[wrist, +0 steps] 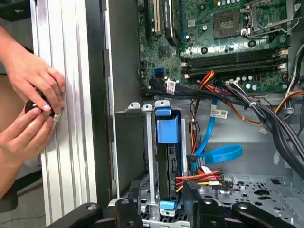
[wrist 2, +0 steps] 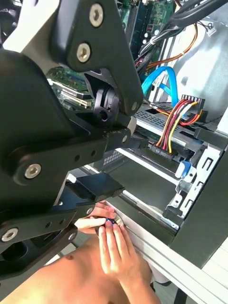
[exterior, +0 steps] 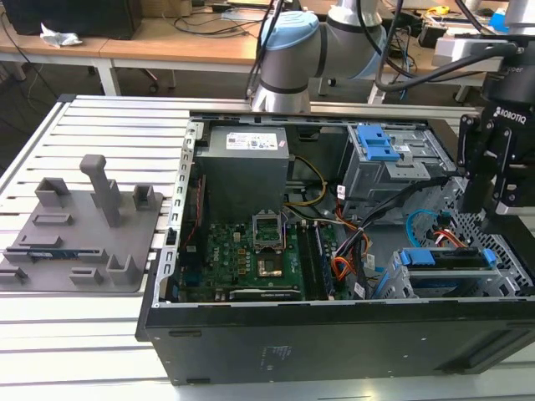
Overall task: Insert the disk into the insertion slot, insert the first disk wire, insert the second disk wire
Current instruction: 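Insert the second disk wire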
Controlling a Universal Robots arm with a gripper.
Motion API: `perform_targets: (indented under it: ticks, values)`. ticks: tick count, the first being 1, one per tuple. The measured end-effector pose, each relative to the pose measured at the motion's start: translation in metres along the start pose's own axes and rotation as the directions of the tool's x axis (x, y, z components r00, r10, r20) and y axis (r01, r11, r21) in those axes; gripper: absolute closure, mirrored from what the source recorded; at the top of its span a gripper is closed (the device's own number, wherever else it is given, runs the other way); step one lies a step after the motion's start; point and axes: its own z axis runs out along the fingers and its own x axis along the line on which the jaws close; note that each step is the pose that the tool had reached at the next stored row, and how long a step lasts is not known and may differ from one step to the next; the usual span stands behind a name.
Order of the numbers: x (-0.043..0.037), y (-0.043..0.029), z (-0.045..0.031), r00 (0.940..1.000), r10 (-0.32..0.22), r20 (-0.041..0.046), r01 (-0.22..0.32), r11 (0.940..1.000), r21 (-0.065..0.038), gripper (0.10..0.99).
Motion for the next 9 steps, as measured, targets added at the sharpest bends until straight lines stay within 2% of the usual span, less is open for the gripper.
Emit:
perform_targets:
  ticks: [3,9]
  values:
    - [0.0001,0.0049,-0.0001,1.0,0.004,0.0005,-0.004,0.9999,0.011,0.604]
    - [0.0015,0.0291,-0.0003,1.0,-0.001,0.0004,0.001,0.9999,0.014,0.604]
